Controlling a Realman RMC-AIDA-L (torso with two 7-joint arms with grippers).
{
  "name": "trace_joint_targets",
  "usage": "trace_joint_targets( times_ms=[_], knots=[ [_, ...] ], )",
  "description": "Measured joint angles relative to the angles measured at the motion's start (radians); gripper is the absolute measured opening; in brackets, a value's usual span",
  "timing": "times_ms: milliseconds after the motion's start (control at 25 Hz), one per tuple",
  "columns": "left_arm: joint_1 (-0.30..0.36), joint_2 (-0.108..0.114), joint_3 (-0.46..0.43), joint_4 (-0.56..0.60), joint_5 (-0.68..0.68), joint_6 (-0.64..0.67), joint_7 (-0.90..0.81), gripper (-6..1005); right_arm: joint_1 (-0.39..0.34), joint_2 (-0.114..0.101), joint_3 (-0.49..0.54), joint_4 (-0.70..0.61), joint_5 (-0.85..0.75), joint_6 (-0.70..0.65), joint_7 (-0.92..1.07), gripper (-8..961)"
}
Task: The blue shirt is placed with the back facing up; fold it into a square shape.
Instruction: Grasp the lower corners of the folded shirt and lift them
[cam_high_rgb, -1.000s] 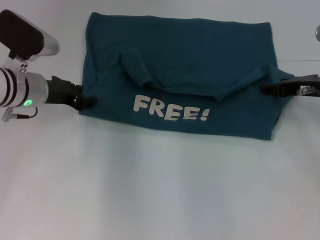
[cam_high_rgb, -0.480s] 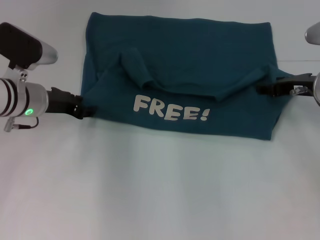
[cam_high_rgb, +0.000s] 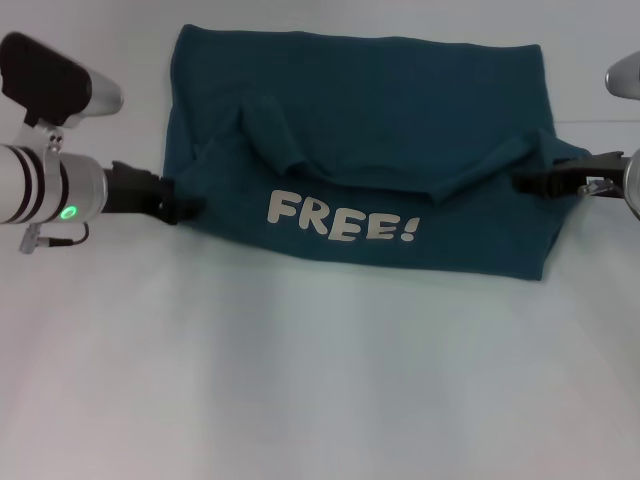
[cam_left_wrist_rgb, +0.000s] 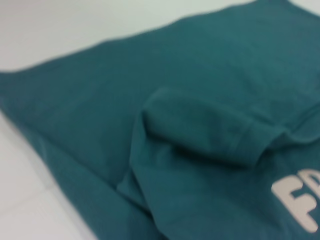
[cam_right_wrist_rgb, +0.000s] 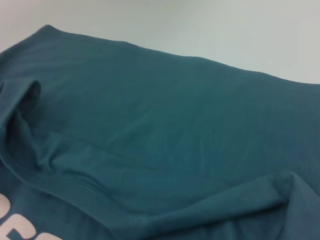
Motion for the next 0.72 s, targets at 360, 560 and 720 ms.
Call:
trace_joint_targets(
  times_ms=[360, 560, 720],
  knots=[
    [0.052, -0.079, 0.027, 0.301, 0.003, 0.215, -0.048, 508, -0.002, 0.003, -0.001, 0.031, 0.002, 0.031, -0.024, 644],
    [0.077, -0.082, 0.036, 0.377, -0.007, 0.371, -0.141, 508, -0.002, 0.004, -0.012, 0.055, 0.023, 0.045, -0.024, 646],
    [0.087, -0.083, 0.038, 0.417, -0.123, 0.537, -0.259, 508, -0.005, 0.003, -0.022, 0.062, 0.061, 0.052, -0.038, 646]
  ],
)
